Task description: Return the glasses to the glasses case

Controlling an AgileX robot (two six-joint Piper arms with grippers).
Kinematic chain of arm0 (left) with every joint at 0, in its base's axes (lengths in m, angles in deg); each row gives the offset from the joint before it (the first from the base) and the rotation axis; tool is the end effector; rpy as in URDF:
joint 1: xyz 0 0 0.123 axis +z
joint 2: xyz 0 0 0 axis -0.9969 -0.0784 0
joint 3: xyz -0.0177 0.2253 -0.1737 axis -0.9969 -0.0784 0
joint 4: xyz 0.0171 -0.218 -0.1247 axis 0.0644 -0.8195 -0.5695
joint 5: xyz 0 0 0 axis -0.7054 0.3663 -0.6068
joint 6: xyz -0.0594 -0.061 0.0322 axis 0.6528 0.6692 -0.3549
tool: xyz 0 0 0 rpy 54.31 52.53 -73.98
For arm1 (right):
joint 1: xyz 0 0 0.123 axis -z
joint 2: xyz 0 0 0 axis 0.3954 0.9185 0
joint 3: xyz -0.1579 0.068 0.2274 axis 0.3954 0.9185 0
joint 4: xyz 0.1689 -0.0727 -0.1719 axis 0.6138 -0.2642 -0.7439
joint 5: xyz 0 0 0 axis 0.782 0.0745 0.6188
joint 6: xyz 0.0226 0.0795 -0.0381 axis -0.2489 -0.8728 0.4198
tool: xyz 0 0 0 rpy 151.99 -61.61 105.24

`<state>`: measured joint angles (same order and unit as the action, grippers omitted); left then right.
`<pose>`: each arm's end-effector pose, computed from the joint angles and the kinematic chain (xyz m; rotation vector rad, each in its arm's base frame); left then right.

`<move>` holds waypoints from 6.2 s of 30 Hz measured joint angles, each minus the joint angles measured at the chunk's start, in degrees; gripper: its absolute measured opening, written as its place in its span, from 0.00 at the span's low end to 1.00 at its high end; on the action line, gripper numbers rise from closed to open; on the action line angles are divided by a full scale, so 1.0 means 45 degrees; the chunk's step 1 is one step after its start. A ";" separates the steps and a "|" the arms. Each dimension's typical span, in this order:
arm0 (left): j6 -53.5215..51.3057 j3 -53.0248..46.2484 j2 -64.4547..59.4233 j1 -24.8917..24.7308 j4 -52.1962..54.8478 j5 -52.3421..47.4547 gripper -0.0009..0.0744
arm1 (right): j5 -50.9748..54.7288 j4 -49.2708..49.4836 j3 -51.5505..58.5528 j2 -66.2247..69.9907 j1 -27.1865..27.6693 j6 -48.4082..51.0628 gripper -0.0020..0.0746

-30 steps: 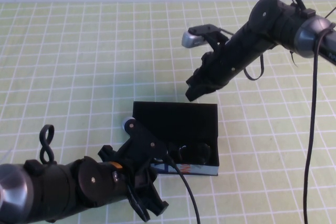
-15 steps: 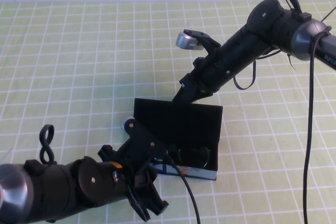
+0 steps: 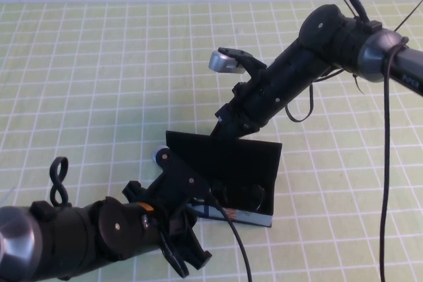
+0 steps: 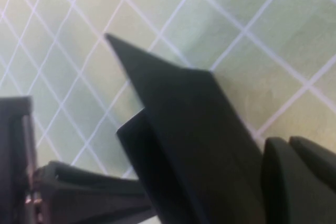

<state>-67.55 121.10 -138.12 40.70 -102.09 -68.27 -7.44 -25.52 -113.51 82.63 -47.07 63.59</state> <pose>0.2051 -0.1966 0.1509 0.9977 2.2337 -0.2461 0.3997 0.2387 0.1998 -1.0677 2.6292 1.0157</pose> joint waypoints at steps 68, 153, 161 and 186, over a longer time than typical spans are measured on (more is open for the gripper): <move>0.8624 -0.0045 1.5775 0.9206 0.6004 -0.9765 0.01 | -0.8384 -0.9550 1.3973 -2.0830 0.0000 -0.6949 0.00; 1.5710 -0.8205 2.0788 0.9206 1.2548 -0.5998 0.01 | -0.8958 -0.9637 1.8594 -2.6888 0.0000 -0.6949 0.00; 1.5710 -0.8205 2.0788 0.9206 1.2548 -0.5998 0.01 | -0.8958 -0.9637 1.8594 -2.6888 0.0000 -0.6949 0.00; 1.5710 -0.8205 2.0788 0.9206 1.2548 -0.5990 0.01 | -1.0901 -0.8701 2.3801 -2.8488 0.5633 -0.6949 0.00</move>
<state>3.15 84.18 -44.57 82.12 -45.63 -95.23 -56.50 -64.68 -6.40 -45.57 -21.72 32.32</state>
